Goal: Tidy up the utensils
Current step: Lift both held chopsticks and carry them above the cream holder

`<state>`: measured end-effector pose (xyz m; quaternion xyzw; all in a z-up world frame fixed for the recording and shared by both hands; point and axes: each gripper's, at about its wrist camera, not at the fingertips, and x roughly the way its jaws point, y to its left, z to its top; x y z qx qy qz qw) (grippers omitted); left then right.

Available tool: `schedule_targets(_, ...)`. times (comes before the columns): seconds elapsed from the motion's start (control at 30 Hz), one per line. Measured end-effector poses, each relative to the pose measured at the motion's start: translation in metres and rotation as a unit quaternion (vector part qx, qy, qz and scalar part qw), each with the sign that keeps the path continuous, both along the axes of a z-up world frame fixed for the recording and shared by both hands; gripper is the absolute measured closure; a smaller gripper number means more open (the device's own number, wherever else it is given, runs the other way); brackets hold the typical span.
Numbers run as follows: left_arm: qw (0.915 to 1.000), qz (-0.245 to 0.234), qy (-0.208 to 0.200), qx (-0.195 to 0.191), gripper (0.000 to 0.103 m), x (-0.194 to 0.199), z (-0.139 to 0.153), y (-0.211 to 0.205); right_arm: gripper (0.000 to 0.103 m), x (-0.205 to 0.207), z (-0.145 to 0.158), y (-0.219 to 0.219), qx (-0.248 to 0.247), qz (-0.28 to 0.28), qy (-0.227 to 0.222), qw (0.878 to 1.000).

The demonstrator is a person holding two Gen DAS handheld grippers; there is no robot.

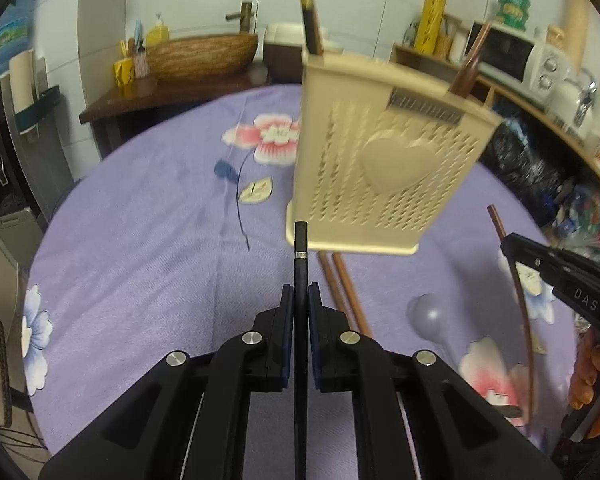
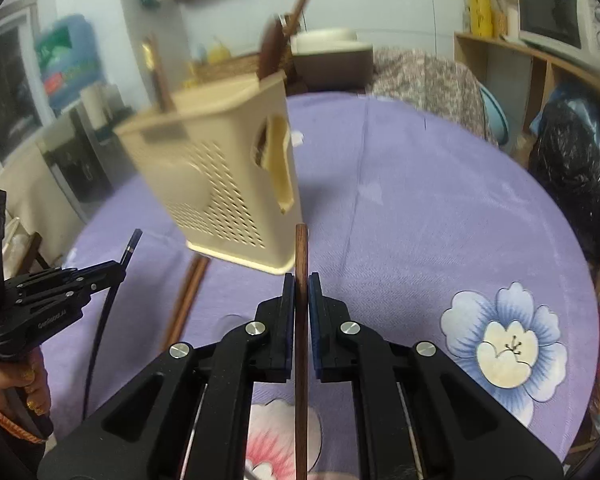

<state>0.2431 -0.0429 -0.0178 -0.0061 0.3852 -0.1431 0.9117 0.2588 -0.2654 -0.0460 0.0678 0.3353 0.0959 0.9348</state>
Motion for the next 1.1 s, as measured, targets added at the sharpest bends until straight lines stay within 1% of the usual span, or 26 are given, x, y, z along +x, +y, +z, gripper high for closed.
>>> schedule_targets(0.07, 0.9995, -0.003, -0.024, -0.021, 0.094, -0.015, 0.019, 0.004, 0.095, -0.017, 0.015, -0.002, 0.011, 0.007, -0.021, 1.000)
schedule_targets(0.13, 0.9985, -0.006, -0.044, -0.031, 0.094, -0.027, 0.034, 0.006, 0.095, -0.035, 0.032, -0.004, 0.021, 0.015, -0.045, 0.999)
schedule_targets(0.27, 0.9960, -0.012, -0.080, -0.038, 0.094, -0.043, 0.061, 0.007, 0.095, -0.063, 0.060, -0.005, 0.036, 0.034, -0.081, 0.995)
schedule_targets(0.37, 0.9943, -0.016, -0.096, -0.043, 0.094, -0.050, 0.074, 0.008, 0.095, -0.081, 0.078, -0.004, 0.036, 0.046, -0.100, 0.993)
schedule_targets(0.5, 0.9922, -0.020, -0.113, -0.049, 0.094, -0.058, 0.087, 0.011, 0.095, -0.099, 0.093, -0.002, 0.041, 0.058, -0.116, 0.991)
schedule_targets(0.8, 0.9913, -0.024, -0.121, -0.047, 0.094, -0.061, 0.092, 0.013, 0.096, -0.108, 0.103, 0.011, 0.032, 0.077, -0.125, 0.989)
schedule_targets(0.97, 0.9911, -0.034, -0.118, -0.049, 0.094, -0.063, 0.093, 0.015, 0.096, -0.109, 0.105, 0.009, 0.039, 0.082, -0.124, 0.988)
schedule_targets(1.1, 0.9907, -0.042, -0.113, -0.062, 0.094, -0.062, 0.094, 0.017, 0.096, -0.108, 0.106, 0.005, 0.051, 0.088, -0.123, 0.987)
